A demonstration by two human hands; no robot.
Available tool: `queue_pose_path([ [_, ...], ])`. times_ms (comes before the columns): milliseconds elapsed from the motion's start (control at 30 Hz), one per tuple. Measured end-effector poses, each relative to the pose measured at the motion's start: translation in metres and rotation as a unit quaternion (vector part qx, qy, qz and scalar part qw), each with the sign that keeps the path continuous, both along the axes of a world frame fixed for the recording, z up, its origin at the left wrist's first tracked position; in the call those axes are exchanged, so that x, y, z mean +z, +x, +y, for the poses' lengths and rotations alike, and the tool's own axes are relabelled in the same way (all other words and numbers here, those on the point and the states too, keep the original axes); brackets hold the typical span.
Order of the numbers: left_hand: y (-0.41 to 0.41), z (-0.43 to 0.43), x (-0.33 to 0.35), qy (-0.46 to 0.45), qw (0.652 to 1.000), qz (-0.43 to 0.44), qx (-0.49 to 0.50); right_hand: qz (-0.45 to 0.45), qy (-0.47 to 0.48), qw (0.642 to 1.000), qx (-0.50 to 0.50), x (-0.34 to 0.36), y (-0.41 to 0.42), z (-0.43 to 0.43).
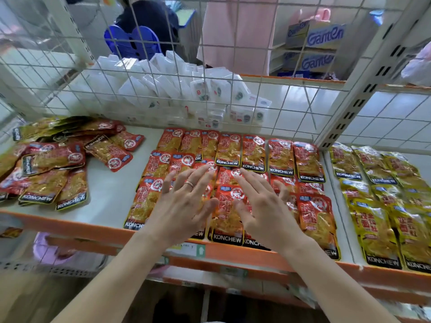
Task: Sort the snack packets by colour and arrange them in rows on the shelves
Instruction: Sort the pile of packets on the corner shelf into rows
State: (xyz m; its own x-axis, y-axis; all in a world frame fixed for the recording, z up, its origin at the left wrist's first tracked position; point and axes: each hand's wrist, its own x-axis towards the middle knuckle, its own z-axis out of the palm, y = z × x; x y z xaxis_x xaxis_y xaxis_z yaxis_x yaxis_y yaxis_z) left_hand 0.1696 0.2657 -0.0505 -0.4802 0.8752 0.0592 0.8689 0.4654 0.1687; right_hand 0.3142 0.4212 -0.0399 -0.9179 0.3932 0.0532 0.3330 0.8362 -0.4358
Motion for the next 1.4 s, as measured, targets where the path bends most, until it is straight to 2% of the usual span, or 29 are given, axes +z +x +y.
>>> queue_pose_path([
  [267, -0.028, -0.073, 0.012, 0.021, 0.993, 0.012, 0.118, 0.016, 0.004, 0.996, 0.087, 0.016, -0.056, -0.051],
  [967, -0.186, -0.316, 0.013, 0.104, 0.983, 0.038, 0.149, 0.025, 0.057, 0.997, 0.055, 0.030, -0.215, -0.276],
  [1067, -0.196, -0.332, 0.010, 0.081, 0.986, 0.010, 0.146, 0.032, 0.044, 0.998, 0.040, 0.027, -0.221, -0.292],
  [1400, -0.206, -0.336, 0.003, 0.100, 0.984, -0.018, 0.146, 0.006, 0.036, 0.999, 0.037, 0.022, -0.239, -0.293],
])
